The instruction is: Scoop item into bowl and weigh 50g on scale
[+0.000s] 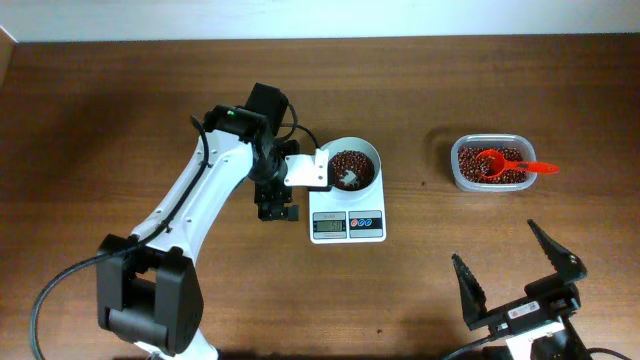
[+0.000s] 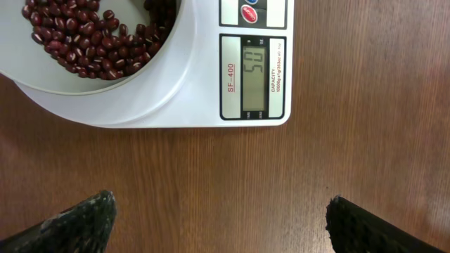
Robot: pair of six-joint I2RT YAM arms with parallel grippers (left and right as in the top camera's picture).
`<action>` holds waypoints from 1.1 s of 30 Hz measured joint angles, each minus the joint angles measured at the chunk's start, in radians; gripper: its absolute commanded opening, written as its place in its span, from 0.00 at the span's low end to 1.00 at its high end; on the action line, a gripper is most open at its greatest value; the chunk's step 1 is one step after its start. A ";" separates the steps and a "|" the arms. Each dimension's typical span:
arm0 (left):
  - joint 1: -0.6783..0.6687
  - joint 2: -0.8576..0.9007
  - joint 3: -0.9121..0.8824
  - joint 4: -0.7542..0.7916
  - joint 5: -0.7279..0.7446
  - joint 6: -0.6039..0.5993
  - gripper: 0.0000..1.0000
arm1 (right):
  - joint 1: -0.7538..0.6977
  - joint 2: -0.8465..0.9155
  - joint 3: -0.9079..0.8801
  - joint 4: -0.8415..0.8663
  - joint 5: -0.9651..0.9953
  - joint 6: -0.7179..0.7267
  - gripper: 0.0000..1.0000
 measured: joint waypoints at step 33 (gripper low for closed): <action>0.000 0.000 0.000 0.000 0.000 0.000 0.99 | 0.016 -0.009 -0.547 0.656 -0.027 -0.001 0.99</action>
